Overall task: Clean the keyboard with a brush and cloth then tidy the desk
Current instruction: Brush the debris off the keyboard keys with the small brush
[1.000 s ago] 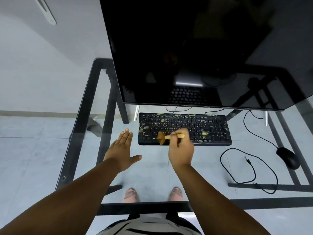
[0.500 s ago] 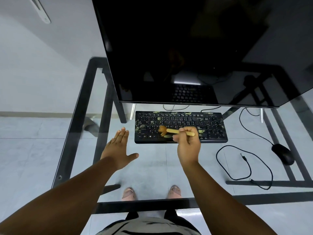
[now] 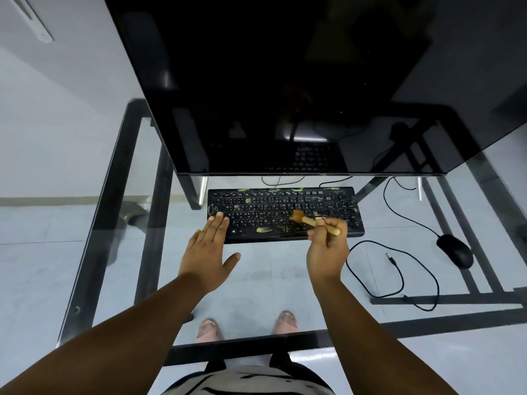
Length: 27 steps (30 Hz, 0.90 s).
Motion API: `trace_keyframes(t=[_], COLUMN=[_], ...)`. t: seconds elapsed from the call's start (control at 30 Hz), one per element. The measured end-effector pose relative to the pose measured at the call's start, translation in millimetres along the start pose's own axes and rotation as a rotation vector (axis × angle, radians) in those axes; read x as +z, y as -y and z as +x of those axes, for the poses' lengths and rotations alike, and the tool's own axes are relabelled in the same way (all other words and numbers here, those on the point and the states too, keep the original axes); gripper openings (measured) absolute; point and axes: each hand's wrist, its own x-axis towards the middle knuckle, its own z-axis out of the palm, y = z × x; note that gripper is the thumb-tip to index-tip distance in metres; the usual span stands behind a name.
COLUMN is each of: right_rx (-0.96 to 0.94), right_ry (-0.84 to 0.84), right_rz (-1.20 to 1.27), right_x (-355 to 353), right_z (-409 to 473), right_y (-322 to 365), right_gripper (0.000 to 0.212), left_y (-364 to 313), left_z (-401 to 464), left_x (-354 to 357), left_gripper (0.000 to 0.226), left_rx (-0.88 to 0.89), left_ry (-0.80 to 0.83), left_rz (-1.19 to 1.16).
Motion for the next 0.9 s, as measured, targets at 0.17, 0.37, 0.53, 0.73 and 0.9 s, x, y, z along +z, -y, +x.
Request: trace_keyframes(t=[0.17, 0.37, 0.53, 0.73, 0.9], right_rx=[0.016, -0.003, -0.006, 0.018, 0.000], right_ry=[0.209, 0.017, 0.147, 0.169, -0.031], right_rz=[-0.040, 0.039, -0.059, 0.042, -0.015], right_x=[-9.4, -23.9, -28.8, -47.2, -64.1], right_z=[4.5, 13.2, 23.4, 34.7, 44.3], right_y=[-2.3, -0.8, -8.6, -6.0, -11.4], right_gripper=[0.011, 0.012, 0.005, 0.018, 0.007], left_y=[-11.9, -21.0, -34.4, -58.6, -77.6], left_z=[7.2, 6.6, 10.4, 20.9, 27.8], left_x=[5.1, 6.5, 8.1, 13.0, 19.2], left_gripper=[0.081, 0.081, 0.081, 0.080, 0.080], left_rx=[0.010, -0.041, -0.070, -0.023, 0.003], left_ry=[0.037, 0.045, 0.016, 0.036, 0.037], left_rz=[0.039, 0.086, 0.101, 0.088, 0.076])
